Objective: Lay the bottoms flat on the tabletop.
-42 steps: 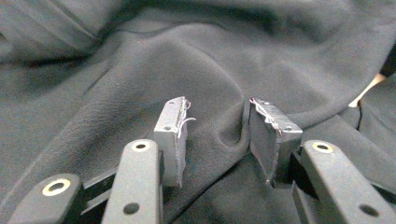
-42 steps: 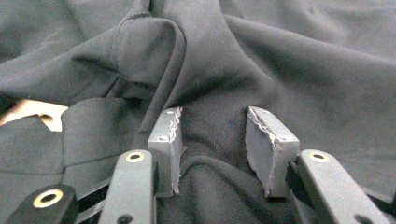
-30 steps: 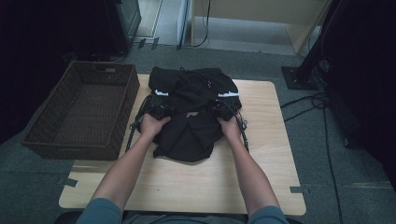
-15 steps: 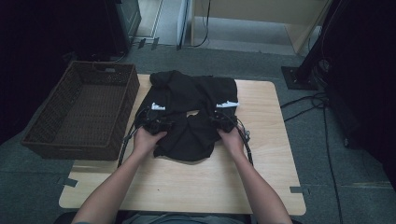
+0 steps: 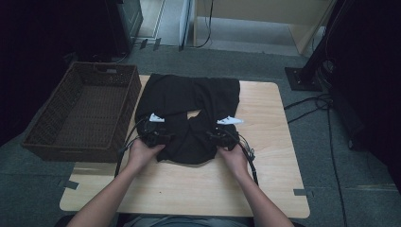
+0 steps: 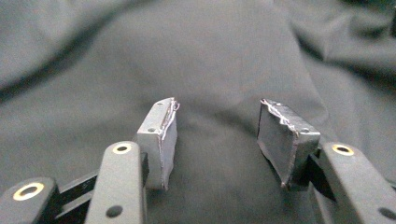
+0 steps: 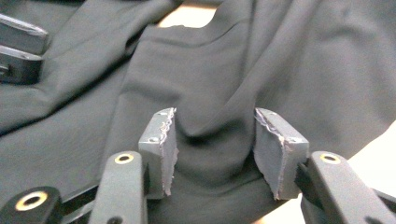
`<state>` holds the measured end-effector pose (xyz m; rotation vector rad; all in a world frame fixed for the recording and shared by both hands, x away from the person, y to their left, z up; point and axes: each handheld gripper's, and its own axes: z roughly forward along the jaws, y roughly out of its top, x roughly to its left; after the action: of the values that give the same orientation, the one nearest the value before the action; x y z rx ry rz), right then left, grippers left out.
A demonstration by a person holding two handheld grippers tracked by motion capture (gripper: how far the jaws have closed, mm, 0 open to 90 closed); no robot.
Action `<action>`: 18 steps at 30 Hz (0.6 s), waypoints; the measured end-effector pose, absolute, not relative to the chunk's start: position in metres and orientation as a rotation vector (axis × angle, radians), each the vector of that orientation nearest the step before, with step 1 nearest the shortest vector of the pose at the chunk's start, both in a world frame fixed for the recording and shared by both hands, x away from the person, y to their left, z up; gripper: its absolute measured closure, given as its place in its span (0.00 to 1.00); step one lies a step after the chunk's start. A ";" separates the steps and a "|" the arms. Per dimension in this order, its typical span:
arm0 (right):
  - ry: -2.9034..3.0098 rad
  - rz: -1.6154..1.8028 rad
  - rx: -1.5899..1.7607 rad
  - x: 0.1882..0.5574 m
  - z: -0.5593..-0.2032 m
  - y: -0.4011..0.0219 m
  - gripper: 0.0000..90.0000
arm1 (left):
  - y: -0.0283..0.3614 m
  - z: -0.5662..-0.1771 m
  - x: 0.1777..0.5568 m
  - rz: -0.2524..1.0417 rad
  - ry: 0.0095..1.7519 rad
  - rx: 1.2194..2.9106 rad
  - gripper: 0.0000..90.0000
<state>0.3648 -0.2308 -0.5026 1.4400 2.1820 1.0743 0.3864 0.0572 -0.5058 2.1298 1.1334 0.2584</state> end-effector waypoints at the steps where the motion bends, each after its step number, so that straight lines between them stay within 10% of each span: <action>1: 2.189 1.076 1.446 0.363 -0.504 -0.229 0.53 | 0.057 -0.506 0.385 0.260 1.141 2.124 0.53; 8: 2.223 1.048 1.409 0.351 -0.512 -0.212 0.48 | 0.062 -0.505 0.377 0.213 1.146 2.116 0.53; 18: 2.207 0.942 1.356 0.345 -0.512 -0.248 0.76 | 0.069 -0.505 0.373 0.216 1.155 2.116 0.55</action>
<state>0.3454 -0.2481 -0.5120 1.3565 2.2073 0.9423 0.3733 0.0686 -0.5047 2.1159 1.1548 0.2164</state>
